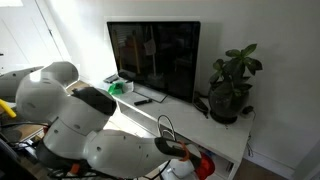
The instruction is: Pick up the red hat and put it in the top rightmost compartment on the tv stand
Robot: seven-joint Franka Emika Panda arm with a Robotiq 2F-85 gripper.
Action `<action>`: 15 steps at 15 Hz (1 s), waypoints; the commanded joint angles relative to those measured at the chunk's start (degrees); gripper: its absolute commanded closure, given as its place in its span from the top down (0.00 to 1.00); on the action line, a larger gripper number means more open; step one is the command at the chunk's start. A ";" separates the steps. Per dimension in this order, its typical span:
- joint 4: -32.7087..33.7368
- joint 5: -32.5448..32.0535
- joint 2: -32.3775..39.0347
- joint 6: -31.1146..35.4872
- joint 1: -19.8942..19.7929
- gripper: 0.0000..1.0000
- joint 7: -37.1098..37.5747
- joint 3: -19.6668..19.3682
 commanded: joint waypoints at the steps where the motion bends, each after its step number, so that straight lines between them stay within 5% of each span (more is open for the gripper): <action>1: 0.00 0.02 0.00 0.00 0.00 0.05 0.00 0.00; 7: -0.19 1.65 -0.05 0.16 0.28 0.01 -1.71 0.04; 15: -11.77 3.27 0.10 5.11 -1.42 0.01 -7.25 4.08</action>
